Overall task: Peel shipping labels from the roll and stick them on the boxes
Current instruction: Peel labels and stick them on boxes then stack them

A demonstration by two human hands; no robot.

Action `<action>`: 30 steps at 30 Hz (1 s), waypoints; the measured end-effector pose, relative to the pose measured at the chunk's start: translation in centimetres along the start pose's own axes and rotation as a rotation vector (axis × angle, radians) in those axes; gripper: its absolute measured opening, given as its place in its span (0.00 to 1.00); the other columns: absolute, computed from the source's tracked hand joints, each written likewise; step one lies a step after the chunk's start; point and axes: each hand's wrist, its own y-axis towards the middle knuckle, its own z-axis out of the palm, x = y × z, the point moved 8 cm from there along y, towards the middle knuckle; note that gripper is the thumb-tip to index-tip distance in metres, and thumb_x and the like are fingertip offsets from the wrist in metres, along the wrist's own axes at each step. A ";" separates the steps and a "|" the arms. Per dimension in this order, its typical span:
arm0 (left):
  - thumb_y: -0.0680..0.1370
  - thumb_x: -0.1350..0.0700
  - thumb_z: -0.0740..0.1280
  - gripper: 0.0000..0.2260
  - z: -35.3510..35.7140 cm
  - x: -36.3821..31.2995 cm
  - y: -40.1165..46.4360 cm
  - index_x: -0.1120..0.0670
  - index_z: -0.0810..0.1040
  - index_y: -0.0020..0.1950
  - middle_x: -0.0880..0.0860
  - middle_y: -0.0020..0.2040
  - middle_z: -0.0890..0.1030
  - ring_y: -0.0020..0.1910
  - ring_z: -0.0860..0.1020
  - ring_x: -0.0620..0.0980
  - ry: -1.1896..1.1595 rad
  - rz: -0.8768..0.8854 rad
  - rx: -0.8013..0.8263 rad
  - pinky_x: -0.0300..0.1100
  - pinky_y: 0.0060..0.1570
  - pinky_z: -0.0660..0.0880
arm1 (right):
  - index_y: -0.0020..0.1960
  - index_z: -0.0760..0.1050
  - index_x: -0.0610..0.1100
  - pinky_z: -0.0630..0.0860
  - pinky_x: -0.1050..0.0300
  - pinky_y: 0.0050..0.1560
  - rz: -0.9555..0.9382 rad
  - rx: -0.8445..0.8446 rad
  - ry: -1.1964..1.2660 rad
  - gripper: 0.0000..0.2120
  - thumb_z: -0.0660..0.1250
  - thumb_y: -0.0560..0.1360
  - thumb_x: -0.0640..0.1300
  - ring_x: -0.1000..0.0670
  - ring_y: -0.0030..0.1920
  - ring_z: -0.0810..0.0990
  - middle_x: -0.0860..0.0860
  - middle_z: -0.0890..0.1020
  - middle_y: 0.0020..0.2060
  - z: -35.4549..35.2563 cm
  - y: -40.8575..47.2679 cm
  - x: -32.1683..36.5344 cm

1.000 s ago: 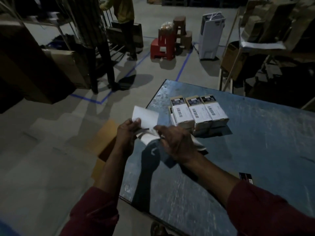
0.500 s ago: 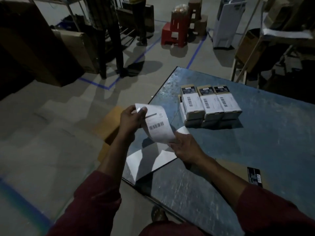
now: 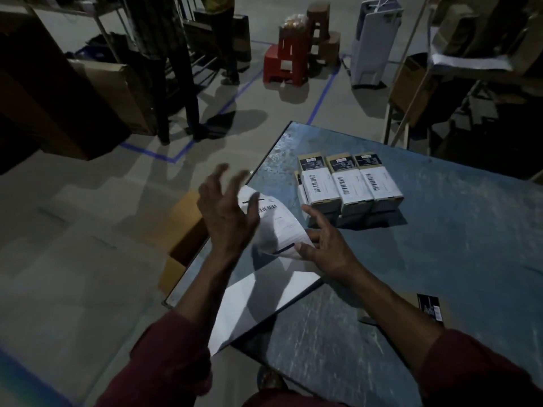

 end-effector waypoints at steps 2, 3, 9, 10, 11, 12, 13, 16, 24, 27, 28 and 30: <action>0.77 0.52 0.75 0.14 0.5 -3.3 -2.2 0.55 0.85 0.61 0.55 0.60 0.83 0.59 0.79 0.55 -0.154 0.181 0.163 0.51 0.60 0.76 | 0.80 0.56 0.64 0.78 0.32 0.64 -0.022 -0.003 0.022 0.41 0.72 0.75 0.47 0.46 0.62 0.84 0.50 0.86 0.60 0.2 -0.1 0.3; 0.77 0.49 0.74 0.14 1.3 -3.9 -3.2 0.54 0.86 0.59 0.53 0.57 0.85 0.56 0.81 0.54 -0.181 0.204 0.264 0.52 0.57 0.77 | 0.80 0.54 0.66 0.78 0.33 0.65 -0.037 0.000 0.018 0.42 0.72 0.74 0.50 0.48 0.63 0.83 0.50 0.85 0.62 0.4 -0.1 0.6; 0.74 0.49 0.78 0.17 3.7 -3.1 -5.9 0.55 0.86 0.60 0.53 0.56 0.85 0.55 0.83 0.53 -0.136 0.219 0.471 0.49 0.54 0.81 | 0.81 0.47 0.69 0.77 0.37 0.67 -0.097 -0.018 -0.023 0.46 0.72 0.74 0.53 0.50 0.64 0.82 0.55 0.84 0.62 1.1 0.0 1.1; 0.74 0.50 0.79 0.17 3.6 -2.9 -5.9 0.55 0.86 0.60 0.53 0.56 0.86 0.55 0.83 0.54 -0.138 0.207 0.469 0.50 0.54 0.81 | 0.82 0.48 0.66 0.79 0.37 0.65 -0.100 -0.064 -0.029 0.46 0.72 0.75 0.48 0.50 0.62 0.83 0.55 0.84 0.59 0.9 -0.1 1.1; 0.74 0.51 0.79 0.16 3.6 -2.8 -5.9 0.55 0.86 0.60 0.53 0.56 0.86 0.55 0.84 0.54 -0.147 0.194 0.465 0.51 0.53 0.81 | 0.83 0.49 0.62 0.80 0.37 0.62 -0.097 -0.120 -0.014 0.46 0.72 0.76 0.43 0.51 0.59 0.84 0.55 0.85 0.56 0.6 -0.1 1.0; 0.74 0.52 0.79 0.16 3.5 -2.6 -5.9 0.54 0.87 0.60 0.52 0.55 0.86 0.53 0.84 0.54 -0.157 0.183 0.463 0.51 0.52 0.82 | 0.84 0.49 0.57 0.82 0.38 0.60 -0.083 -0.171 0.018 0.46 0.73 0.77 0.37 0.51 0.57 0.85 0.53 0.85 0.54 0.3 -0.3 0.9; 0.74 0.52 0.79 0.15 3.5 -2.6 -5.9 0.54 0.87 0.59 0.52 0.54 0.86 0.52 0.84 0.53 -0.168 0.175 0.461 0.51 0.51 0.82 | 0.84 0.50 0.54 0.83 0.41 0.59 -0.068 -0.202 0.059 0.46 0.72 0.77 0.33 0.51 0.56 0.86 0.51 0.86 0.52 0.0 -0.4 0.7; 0.74 0.50 0.79 0.14 3.6 -2.4 -6.1 0.53 0.87 0.57 0.50 0.52 0.87 0.49 0.85 0.51 -0.215 0.139 0.468 0.49 0.47 0.82 | 0.84 0.49 0.53 0.83 0.49 0.59 -0.040 -0.192 0.112 0.46 0.74 0.78 0.36 0.51 0.57 0.86 0.51 0.87 0.52 -0.2 -0.7 0.8; 0.75 0.49 0.76 0.07 3.8 -2.3 -6.5 0.50 0.88 0.49 0.47 0.46 0.87 0.38 0.85 0.50 -0.229 0.107 0.476 0.48 0.37 0.81 | 0.84 0.44 0.56 0.81 0.38 0.62 -0.045 -0.070 0.005 0.48 0.73 0.78 0.38 0.53 0.55 0.87 0.56 0.88 0.51 0.2 -0.3 0.2; 0.75 0.52 0.77 0.04 3.5 -2.4 -6.6 0.51 0.89 0.48 0.47 0.45 0.87 0.39 0.85 0.49 -0.259 0.084 0.445 0.49 0.38 0.81 | 0.85 0.46 0.54 0.83 0.41 0.60 -0.042 -0.100 0.032 0.49 0.74 0.77 0.35 0.54 0.53 0.87 0.55 0.89 0.49 0.1 -0.7 0.5; 0.74 0.54 0.77 0.03 3.4 -2.5 -6.7 0.52 0.89 0.47 0.47 0.44 0.87 0.39 0.85 0.48 -0.273 0.076 0.429 0.49 0.38 0.81 | 0.85 0.48 0.54 0.83 0.42 0.61 -0.047 -0.120 0.033 0.49 0.74 0.76 0.34 0.54 0.52 0.87 0.55 0.89 0.48 0.0 -0.9 0.6; 0.74 0.56 0.77 0.03 3.3 -2.6 -6.9 0.52 0.89 0.46 0.47 0.43 0.87 0.40 0.85 0.47 -0.288 0.063 0.411 0.48 0.40 0.83 | 0.85 0.51 0.54 0.82 0.45 0.62 -0.066 -0.149 0.041 0.49 0.75 0.75 0.33 0.55 0.51 0.87 0.55 0.88 0.45 -0.2 -1.1 0.8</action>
